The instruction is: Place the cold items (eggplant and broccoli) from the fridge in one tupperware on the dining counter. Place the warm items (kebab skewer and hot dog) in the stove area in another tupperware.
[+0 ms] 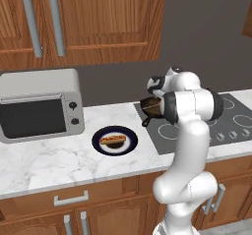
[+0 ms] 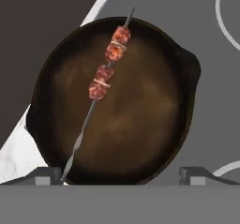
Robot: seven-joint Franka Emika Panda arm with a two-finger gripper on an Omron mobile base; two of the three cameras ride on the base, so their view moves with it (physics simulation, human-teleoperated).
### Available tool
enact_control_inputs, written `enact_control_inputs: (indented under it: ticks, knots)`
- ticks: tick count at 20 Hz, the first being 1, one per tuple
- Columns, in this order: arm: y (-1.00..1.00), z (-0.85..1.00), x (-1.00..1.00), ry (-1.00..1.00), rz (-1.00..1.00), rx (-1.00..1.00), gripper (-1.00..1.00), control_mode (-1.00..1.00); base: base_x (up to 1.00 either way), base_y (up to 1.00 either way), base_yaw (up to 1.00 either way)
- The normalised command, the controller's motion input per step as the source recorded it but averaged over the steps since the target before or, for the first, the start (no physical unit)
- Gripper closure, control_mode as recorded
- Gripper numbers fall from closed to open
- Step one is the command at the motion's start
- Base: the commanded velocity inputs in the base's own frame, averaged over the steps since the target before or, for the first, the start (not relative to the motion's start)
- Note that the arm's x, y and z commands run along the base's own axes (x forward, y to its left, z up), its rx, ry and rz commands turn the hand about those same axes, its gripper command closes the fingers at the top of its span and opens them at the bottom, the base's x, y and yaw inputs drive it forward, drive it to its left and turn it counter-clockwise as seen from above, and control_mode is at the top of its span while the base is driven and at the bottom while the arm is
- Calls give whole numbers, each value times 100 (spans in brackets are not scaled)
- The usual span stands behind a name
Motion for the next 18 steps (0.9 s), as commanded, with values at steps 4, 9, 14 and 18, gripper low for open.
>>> enact_control_inputs:
  ticks: [4, 9, 14, 18]
  knots:
    - [0, -15, 50, 6, 0, 3, -100, -100, 0, 0, 0]
    - [0, -41, 43, 12, 0, 0, -100, -100, 0, 0, 0]
    - [-3, -32, 43, 7, 0, 0, -100, -100, 0, 0, 0]
    - [-14, -34, 41, 6, 0, 0, -100, -100, 0, 0, 0]
